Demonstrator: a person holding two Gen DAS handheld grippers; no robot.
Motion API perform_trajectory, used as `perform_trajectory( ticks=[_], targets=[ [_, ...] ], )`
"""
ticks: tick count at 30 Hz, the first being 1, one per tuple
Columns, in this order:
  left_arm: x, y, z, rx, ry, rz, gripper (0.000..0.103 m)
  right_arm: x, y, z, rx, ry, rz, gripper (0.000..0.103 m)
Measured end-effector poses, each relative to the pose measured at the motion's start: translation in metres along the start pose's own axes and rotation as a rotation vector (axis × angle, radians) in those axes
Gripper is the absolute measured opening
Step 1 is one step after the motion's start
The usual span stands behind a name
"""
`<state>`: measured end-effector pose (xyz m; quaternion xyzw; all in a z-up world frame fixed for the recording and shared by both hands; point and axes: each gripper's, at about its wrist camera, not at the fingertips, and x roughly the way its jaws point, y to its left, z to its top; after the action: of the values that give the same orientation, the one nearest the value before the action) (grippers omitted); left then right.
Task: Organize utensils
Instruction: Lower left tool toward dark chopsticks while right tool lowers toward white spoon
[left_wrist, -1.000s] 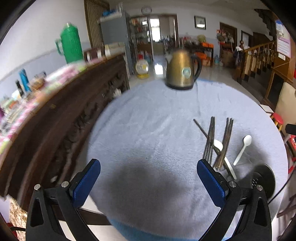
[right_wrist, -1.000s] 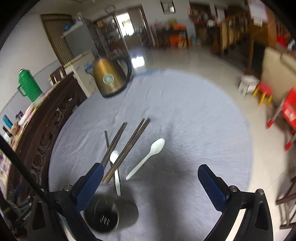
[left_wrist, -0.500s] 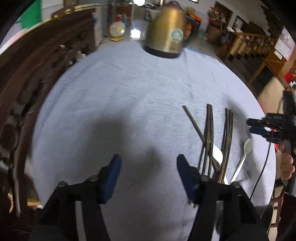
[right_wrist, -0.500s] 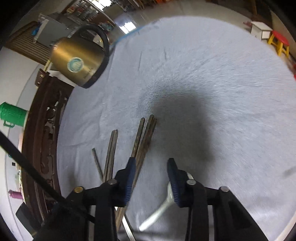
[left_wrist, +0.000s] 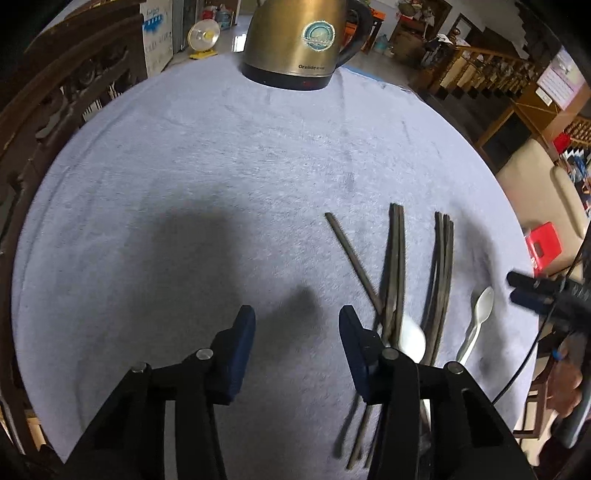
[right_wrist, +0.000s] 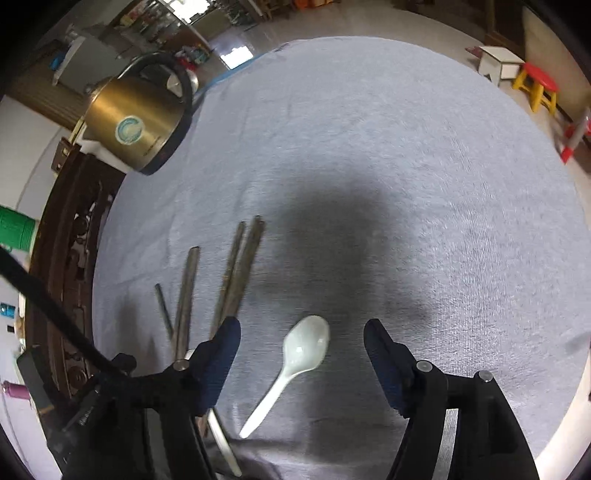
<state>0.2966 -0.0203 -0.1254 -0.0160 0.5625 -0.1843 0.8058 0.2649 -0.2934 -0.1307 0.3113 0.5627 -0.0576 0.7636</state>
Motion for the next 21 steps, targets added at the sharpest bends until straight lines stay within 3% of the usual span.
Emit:
perform_trajectory(
  ticks=[1, 4, 6, 8, 11, 15, 18, 21],
  targets=[
    [0.001, -0.004, 0.000, 0.009, 0.001, -0.004, 0.048, 0.003, -0.006, 0.001, 0.012, 0.007, 0.003, 0.073],
    [0.001, -0.016, -0.003, 0.045, 0.017, -0.026, 0.048, 0.020, -0.019, 0.000, 0.050, 0.050, 0.041, 0.058],
    [0.008, -0.025, -0.006, 0.060, 0.045, -0.036, 0.048, 0.017, -0.017, -0.002, 0.009, 0.014, 0.027, 0.049],
    [0.016, -0.030, -0.008, 0.070, 0.062, -0.022, 0.048, 0.023, -0.017, -0.004, 0.002, 0.035, 0.051, 0.025],
    [0.026, -0.032, -0.006, 0.059, 0.085, -0.016, 0.048, 0.025, -0.017, -0.008, -0.029, 0.012, 0.028, 0.014],
    [0.025, -0.037, 0.005, 0.083, 0.054, 0.016, 0.048, 0.024, -0.024, -0.018, -0.041, -0.017, 0.041, 0.007],
    [0.028, -0.043, 0.017, 0.117, 0.039, 0.044, 0.034, 0.018, -0.030, -0.023, -0.030, -0.024, 0.063, 0.007],
    [0.035, -0.047, 0.032, 0.157, 0.024, 0.100, 0.032, 0.016, -0.037, -0.024, -0.029, -0.025, 0.091, 0.007]
  ],
)
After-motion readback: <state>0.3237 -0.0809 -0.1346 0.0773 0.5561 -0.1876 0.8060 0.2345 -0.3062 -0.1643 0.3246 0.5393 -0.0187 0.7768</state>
